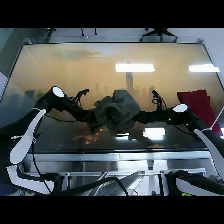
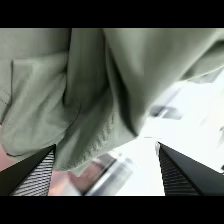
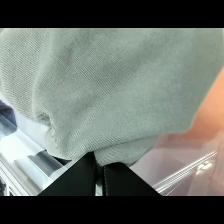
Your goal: Fold the shirts.
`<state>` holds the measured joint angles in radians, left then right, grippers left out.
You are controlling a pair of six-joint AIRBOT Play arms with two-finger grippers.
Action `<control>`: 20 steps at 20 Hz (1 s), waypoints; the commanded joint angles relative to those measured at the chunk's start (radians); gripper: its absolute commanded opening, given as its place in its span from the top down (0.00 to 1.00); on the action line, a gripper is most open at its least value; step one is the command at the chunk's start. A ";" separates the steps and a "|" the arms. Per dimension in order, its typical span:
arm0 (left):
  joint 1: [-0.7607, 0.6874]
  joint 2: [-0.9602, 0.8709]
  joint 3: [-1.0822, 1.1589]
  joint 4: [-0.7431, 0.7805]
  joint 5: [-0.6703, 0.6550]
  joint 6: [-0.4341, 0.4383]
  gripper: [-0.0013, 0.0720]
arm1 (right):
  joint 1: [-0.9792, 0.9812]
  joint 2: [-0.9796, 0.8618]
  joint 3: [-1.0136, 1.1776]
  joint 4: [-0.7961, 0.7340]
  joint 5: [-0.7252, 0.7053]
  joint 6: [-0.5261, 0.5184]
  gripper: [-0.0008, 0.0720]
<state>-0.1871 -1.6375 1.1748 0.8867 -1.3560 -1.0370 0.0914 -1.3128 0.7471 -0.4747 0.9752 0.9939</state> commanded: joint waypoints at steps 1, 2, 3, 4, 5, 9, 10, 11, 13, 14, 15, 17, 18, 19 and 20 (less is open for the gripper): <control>-0.042 0.002 -0.023 0.091 0.087 0.019 0.03 | -0.001 0.001 0.000 -0.003 0.002 0.001 0.95; -0.053 0.002 -0.012 0.090 0.113 0.019 0.03 | -0.001 0.001 0.000 -0.003 0.002 0.001 0.95; -0.065 0.002 -0.002 0.090 0.136 0.019 0.03 | -0.001 0.001 0.000 -0.003 0.002 0.001 0.95; -0.079 0.002 0.003 0.091 0.154 0.019 0.05 | -0.001 0.001 0.000 -0.003 0.002 0.001 0.96; -0.091 0.002 0.003 0.091 0.175 0.019 0.23 | -0.001 0.001 0.000 -0.003 0.002 0.001 0.95; -0.110 0.002 0.006 0.088 0.193 0.014 0.95 | -0.003 0.013 0.000 0.000 0.014 0.000 0.95; -0.104 0.011 0.015 0.090 0.172 0.014 0.95 | -0.004 0.029 0.004 -0.001 0.023 0.000 0.96; -0.094 0.031 0.033 0.090 0.142 0.015 0.95 | -0.012 0.051 0.015 0.000 0.048 0.000 0.96; -0.077 0.109 0.088 0.089 0.069 0.016 0.95 | -0.054 0.123 0.070 0.002 0.140 0.001 0.96; -0.068 0.161 0.122 0.083 0.035 0.015 0.95 | -0.083 0.173 0.112 0.015 0.207 0.001 0.95; -0.060 0.227 0.166 0.072 0.008 0.006 0.95 | -0.108 0.224 0.158 0.042 0.271 0.000 0.96; -0.045 0.365 0.259 -0.009 -0.025 -0.012 0.95 | -0.152 0.343 0.267 0.117 0.376 0.000 0.96; -0.043 0.431 0.306 -0.064 -0.031 -0.023 0.95 | -0.166 0.409 0.325 0.150 0.404 0.001 0.96; -0.044 0.504 0.362 -0.103 -0.031 -0.041 0.95 | -0.174 0.470 0.381 0.167 0.414 0.001 0.95; -0.052 0.566 0.422 -0.103 -0.031 -0.075 0.95 | -0.177 0.536 0.444 0.170 0.410 0.002 0.96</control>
<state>-0.2405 -1.2404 1.4631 0.8665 -1.3579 -1.0580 -0.0528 -0.9375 1.0443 -0.3691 1.3029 0.9943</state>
